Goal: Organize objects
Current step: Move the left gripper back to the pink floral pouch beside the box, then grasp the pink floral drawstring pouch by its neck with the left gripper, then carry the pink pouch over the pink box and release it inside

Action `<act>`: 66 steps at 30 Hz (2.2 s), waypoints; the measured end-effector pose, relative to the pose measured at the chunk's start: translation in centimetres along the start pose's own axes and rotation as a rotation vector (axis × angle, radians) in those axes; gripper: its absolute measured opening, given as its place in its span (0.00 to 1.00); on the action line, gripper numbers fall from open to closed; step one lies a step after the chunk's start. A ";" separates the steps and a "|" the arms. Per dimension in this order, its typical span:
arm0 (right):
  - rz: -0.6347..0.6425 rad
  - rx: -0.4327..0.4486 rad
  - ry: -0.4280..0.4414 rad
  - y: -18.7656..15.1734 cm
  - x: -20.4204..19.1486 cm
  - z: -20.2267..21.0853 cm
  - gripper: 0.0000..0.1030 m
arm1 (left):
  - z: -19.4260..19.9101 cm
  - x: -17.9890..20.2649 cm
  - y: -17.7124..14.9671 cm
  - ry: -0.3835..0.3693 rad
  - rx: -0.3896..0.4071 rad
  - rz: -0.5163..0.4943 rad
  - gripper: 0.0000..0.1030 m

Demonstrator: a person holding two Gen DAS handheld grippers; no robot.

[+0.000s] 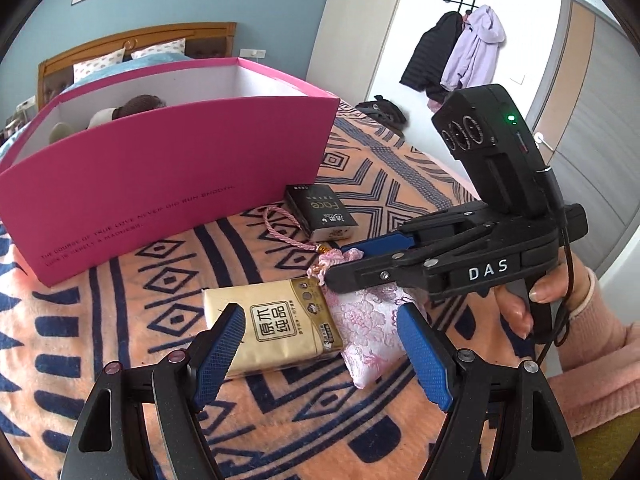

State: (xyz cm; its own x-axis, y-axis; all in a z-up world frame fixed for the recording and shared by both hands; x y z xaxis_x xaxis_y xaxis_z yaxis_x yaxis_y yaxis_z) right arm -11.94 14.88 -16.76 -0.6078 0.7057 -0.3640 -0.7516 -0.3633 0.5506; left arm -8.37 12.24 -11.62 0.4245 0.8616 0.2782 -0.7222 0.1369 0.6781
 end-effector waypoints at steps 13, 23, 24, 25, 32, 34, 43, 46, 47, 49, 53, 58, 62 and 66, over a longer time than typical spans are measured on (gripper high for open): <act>0.038 0.155 0.033 2.0 -2.3 4.4 0.34 | 0.7 2.0 0.0 -0.100 0.000 -0.013 0.77; 0.103 0.257 0.024 4.8 -4.1 7.7 0.34 | 1.4 2.8 1.7 -0.155 0.019 -0.012 0.51; 0.114 0.266 0.020 5.2 -4.3 8.0 0.34 | 1.5 2.7 2.0 -0.147 0.025 -0.014 0.47; 0.127 0.275 0.013 5.6 -4.6 8.3 0.34 | 1.7 2.6 2.4 -0.140 0.031 -0.015 0.45; 0.186 0.330 0.008 8.7 -5.6 10.0 0.34 | 3.2 2.1 5.3 -0.102 0.092 -0.035 0.45; 0.198 0.346 0.006 9.7 -5.8 10.4 0.34 | 3.5 1.8 6.5 -0.085 0.110 -0.040 0.45; 0.224 0.412 -0.024 14.3 -5.6 11.9 0.34 | 4.5 -0.2 11.0 -0.029 0.182 -0.055 0.45; 0.217 0.420 -0.031 15.8 -5.0 11.8 0.34 | 4.4 -0.7 12.6 -0.017 0.193 -0.055 0.45; 0.213 0.421 -0.035 16.3 -4.7 11.7 0.34 | 4.3 -0.9 13.1 -0.005 0.196 -0.057 0.45; 0.202 0.423 -0.045 17.2 -4.1 11.5 0.33 | 4.2 -1.5 14.0 0.011 0.198 -0.057 0.45; 0.192 0.418 -0.062 18.8 -3.3 11.0 0.33 | 3.6 -2.6 15.4 0.034 0.193 -0.056 0.45; 0.183 0.410 -0.085 20.5 -2.3 10.1 0.32 | 2.5 -4.3 16.7 0.069 0.173 -0.045 0.45; 0.175 0.392 -0.109 21.7 -1.4 9.2 0.32 | 1.1 -5.8 17.5 0.087 0.144 -0.023 0.45; 0.166 0.364 -0.144 22.7 0.0 7.8 0.32 | -0.6 -7.3 18.1 0.105 0.111 0.012 0.45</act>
State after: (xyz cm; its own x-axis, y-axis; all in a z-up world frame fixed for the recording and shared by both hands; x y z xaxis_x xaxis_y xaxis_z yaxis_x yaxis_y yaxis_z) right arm -27.03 11.40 1.64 -0.6513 0.7431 -0.1533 -0.4912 -0.2589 0.8317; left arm -24.86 8.72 -1.84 0.3521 0.9102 0.2182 -0.6599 0.0761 0.7475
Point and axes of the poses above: each gripper's, at about its wrist camera, not at the fingertips, and z roughly against the way its jaws point, x to its right, y to its top, the point moved 10 cm from there along -z, roughly the way its jaws point, and after that the axes turned 3 degrees about z, right-handed, at the moved point
